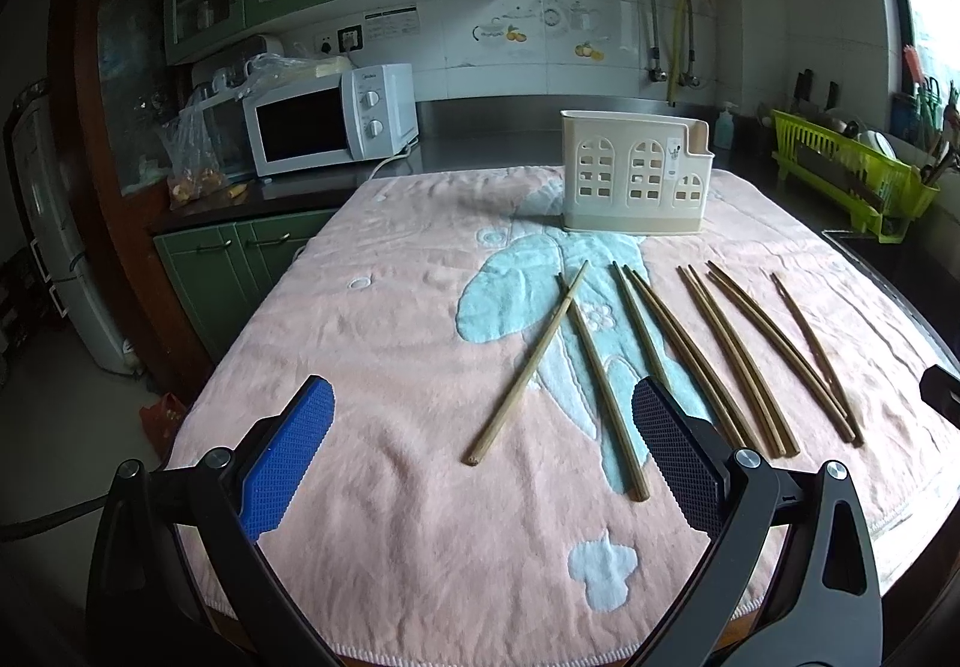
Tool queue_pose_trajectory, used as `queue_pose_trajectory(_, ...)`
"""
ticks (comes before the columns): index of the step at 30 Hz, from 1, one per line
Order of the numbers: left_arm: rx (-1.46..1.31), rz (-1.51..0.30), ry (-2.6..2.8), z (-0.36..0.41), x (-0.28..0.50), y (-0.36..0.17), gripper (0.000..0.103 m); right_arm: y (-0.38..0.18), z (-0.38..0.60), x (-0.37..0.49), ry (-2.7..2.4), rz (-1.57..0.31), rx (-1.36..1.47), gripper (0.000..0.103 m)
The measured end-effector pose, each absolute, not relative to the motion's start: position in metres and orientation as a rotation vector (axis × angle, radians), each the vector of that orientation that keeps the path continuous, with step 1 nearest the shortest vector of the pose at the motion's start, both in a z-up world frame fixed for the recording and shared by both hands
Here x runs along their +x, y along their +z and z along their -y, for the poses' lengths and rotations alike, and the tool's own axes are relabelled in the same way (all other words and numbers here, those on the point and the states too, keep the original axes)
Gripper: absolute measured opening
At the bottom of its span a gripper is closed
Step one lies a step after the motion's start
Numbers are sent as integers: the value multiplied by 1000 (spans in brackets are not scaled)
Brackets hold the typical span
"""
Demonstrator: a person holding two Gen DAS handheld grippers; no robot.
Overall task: Organize utensils
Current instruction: 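Move the left tool toward one bamboo chopstick while the right tool approaches another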
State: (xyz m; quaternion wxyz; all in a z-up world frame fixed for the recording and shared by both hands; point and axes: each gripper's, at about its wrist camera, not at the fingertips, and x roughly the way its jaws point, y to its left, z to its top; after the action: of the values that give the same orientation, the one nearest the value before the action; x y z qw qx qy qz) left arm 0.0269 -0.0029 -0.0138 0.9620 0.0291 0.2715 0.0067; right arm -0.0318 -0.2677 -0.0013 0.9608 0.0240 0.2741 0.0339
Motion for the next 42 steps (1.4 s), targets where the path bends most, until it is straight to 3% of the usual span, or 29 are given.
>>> queue_pose_trajectory(22,93,-569,-22,0,59,-21,97,-14,289,-15,6,-591,65,97)
queue_pose_trajectory(30,62,-628,-108,-9,70,-41,83,-18,291,-7,14,-607,69,96)
queue_pose_trajectory(42,71,-774,-235,-15,111,-82,43,-32,290,10,20,-653,85,96)
